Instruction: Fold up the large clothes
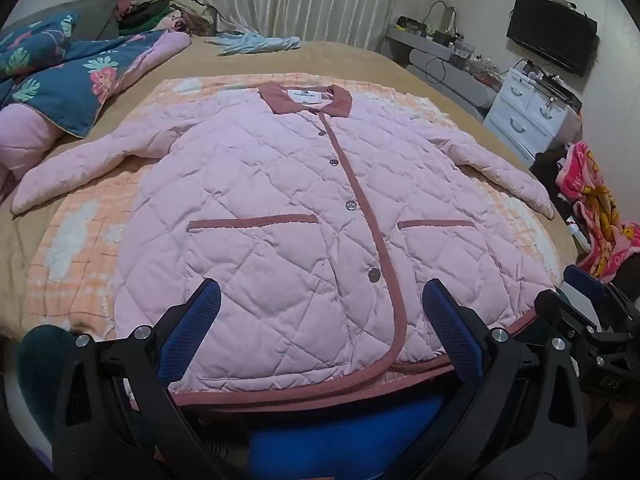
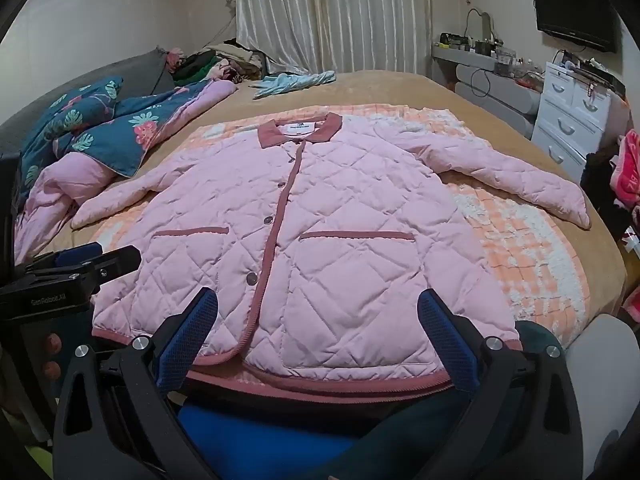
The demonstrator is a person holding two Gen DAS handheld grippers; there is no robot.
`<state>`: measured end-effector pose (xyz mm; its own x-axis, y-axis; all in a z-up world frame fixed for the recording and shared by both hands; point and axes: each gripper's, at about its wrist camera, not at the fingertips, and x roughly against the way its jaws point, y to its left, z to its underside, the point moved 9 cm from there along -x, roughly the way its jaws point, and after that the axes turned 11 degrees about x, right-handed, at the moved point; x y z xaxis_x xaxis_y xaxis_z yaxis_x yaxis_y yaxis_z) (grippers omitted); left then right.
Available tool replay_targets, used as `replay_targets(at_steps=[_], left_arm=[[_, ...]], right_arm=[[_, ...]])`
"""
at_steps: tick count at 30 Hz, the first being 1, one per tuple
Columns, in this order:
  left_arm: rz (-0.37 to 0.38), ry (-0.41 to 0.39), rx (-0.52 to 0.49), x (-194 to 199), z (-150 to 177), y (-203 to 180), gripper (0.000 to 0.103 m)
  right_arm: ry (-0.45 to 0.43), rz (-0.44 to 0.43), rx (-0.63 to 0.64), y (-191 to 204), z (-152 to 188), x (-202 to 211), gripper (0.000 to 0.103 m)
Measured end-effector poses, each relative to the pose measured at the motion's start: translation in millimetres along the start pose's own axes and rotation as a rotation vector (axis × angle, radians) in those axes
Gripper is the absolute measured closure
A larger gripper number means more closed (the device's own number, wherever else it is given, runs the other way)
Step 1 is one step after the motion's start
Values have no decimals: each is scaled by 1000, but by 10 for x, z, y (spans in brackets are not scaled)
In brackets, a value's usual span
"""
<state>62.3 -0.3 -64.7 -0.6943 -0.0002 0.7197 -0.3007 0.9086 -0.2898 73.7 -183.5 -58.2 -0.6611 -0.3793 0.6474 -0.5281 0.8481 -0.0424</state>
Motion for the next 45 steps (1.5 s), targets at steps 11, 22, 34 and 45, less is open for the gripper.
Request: replay_targets(at_steps=[11, 22, 34, 45], left_arm=[[9, -3, 8, 64, -7, 8, 8], [7, -4, 10, 28, -17, 33, 8], [11, 1, 12, 19, -5, 14, 8], [11, 3, 7, -20, 16, -21, 8]], right_arm=[[9, 3, 5, 21, 19, -48, 4], [7, 2, 6, 47, 6, 8, 4], [8, 0, 0, 18, 4, 44, 4], [7, 7, -1, 20, -5, 45, 4]])
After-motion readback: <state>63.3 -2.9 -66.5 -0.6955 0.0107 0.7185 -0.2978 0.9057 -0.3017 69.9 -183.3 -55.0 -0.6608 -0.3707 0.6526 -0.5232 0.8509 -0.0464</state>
